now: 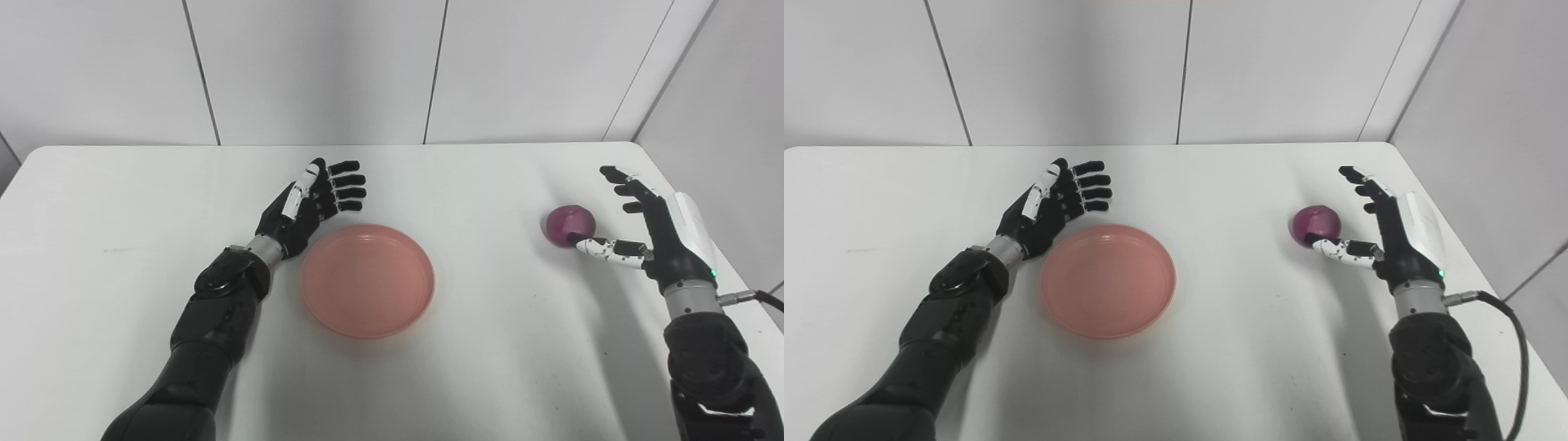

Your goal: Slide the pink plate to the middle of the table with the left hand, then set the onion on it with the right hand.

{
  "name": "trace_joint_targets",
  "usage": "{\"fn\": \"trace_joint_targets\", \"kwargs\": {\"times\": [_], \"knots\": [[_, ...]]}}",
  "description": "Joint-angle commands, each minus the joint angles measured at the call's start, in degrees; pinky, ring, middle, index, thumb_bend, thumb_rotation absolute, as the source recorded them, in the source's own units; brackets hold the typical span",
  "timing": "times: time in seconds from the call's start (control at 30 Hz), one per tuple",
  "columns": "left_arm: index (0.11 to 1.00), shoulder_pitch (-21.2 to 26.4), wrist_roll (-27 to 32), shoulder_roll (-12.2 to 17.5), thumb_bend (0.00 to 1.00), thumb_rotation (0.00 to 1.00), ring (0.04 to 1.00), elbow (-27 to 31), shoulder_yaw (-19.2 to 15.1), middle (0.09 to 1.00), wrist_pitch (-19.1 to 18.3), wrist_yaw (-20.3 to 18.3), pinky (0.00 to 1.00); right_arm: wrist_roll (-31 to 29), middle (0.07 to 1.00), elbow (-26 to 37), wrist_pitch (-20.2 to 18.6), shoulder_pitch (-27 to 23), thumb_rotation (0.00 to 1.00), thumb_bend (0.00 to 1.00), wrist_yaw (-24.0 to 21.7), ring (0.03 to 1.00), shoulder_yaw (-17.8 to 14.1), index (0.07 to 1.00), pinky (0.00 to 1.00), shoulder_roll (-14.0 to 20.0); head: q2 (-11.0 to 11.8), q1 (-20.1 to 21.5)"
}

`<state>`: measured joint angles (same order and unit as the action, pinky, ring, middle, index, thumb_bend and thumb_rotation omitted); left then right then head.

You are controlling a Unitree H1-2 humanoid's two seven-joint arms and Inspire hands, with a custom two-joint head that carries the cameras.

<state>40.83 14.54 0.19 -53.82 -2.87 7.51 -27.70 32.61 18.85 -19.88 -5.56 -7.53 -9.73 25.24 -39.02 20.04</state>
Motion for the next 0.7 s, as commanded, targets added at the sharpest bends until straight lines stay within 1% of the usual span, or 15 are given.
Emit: {"fn": "trace_joint_targets", "kwargs": {"times": [0.0, 0.17, 0.3, 0.37, 0.47, 0.6, 0.67], "knots": [[0.701, 0.71, -0.35, 0.68, 0.37, 1.00, 0.711, -0.06, 0.09, 0.721, -1.15, 0.06, 0.68, 1.19, 0.849, 0.28, -2.27, -2.76, 0.23, 0.97, -0.92, 0.815, 0.14, 0.856, 0.72, 2.43, 0.04, 0.06], [0.705, 0.62, -0.29, 0.86, 0.37, 1.00, 0.718, 0.22, 0.19, 0.724, -1.33, -0.19, 0.69, 1.80, 0.851, -0.68, -4.56, -3.69, 0.24, 0.98, -2.34, 0.818, 1.18, 0.860, 0.73, 3.62, -0.28, 0.30], [0.700, 0.65, -0.20, 0.81, 0.37, 1.00, 0.714, 0.33, 0.11, 0.721, -1.47, -0.18, 0.68, 2.01, 0.842, -2.01, -4.67, -4.36, 0.23, 0.98, -2.38, 0.806, 1.77, 0.856, 0.71, 4.35, -0.46, 0.34], [0.701, 0.51, -0.26, 0.73, 0.37, 1.00, 0.714, 0.67, 0.16, 0.721, -1.64, -0.05, 0.68, 1.94, 0.848, -2.76, -4.88, -4.74, 0.24, 0.98, -2.36, 0.815, 2.02, 0.858, 0.73, 4.63, -0.46, 0.34], [0.698, 0.25, -0.35, 0.69, 0.37, 1.00, 0.711, 1.23, 0.23, 0.718, -1.97, 0.15, 0.68, 1.92, 0.852, -4.18, -4.62, -5.39, 0.24, 0.98, -2.11, 0.823, 2.37, 0.857, 0.74, 4.84, -0.61, 0.26], [0.696, 0.14, -0.53, 0.71, 0.37, 1.00, 0.711, 1.51, 0.42, 0.716, -2.07, 0.19, 0.68, 1.30, 0.843, -7.29, -2.03, -6.24, 0.23, 0.99, -0.87, 0.820, 2.67, 0.844, 0.74, 5.16, -0.66, 0.21], [0.700, 0.20, -0.46, 0.76, 0.36, 1.00, 0.713, 1.41, 0.50, 0.719, -2.06, -0.02, 0.68, 1.11, 0.839, -8.69, -1.41, -6.76, 0.23, 0.99, -0.72, 0.817, 2.98, 0.840, 0.74, 5.41, -0.66, 0.21]]}}
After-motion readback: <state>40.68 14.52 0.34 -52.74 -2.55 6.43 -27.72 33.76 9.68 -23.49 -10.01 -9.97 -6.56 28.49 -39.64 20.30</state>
